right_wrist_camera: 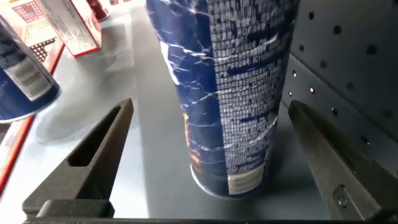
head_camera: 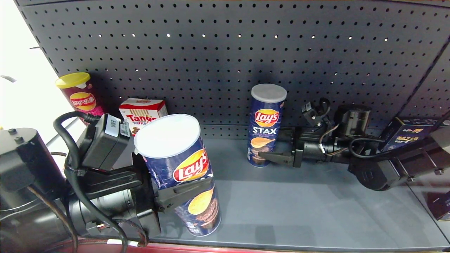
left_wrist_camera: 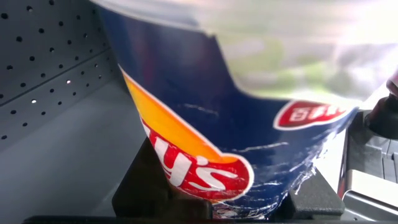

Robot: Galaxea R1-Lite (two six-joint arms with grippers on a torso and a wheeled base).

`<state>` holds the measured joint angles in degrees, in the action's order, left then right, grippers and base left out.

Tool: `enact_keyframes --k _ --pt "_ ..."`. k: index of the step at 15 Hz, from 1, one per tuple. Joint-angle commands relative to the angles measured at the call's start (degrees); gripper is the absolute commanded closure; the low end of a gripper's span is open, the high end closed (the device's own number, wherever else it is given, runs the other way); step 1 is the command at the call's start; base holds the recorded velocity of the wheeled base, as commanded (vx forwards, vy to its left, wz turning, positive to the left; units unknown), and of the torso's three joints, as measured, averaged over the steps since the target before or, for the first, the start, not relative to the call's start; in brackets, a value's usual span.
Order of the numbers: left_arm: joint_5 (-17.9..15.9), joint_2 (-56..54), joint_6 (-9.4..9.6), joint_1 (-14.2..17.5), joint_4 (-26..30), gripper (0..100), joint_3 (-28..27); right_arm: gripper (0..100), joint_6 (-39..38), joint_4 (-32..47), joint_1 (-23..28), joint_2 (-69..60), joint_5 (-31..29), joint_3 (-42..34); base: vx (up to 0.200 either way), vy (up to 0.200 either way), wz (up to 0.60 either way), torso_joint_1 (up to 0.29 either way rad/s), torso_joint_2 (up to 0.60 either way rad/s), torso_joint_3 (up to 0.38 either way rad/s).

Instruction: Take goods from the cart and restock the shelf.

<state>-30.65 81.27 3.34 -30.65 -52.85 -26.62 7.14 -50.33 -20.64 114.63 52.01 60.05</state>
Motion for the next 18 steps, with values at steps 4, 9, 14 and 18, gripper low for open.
enact_keyframes --k 4,9,14,18 --pt "0.06 -0.15 0.00 -0.03 0.02 100 0.08 0 0.68 -0.11 -0.81 3.41 0.03 2.26 0.000 0.000 0.00 0.000 0.00 0.000" --pt "0.06 -0.15 0.00 -0.03 0.02 100 0.08 100 0.94 -1.52 -1.69 5.61 -0.41 4.99 0.000 0.000 0.00 0.000 0.00 0.000" --pt "0.06 -0.06 0.00 -0.03 -0.06 100 0.34 100 1.03 -1.87 -1.77 3.06 -0.76 2.88 0.000 0.000 0.00 0.000 0.00 0.000" --pt "0.06 -0.24 0.00 0.41 -0.15 100 0.43 100 1.03 -1.96 -2.83 -5.20 -1.20 -4.50 0.000 0.000 0.00 0.000 0.00 0.000"
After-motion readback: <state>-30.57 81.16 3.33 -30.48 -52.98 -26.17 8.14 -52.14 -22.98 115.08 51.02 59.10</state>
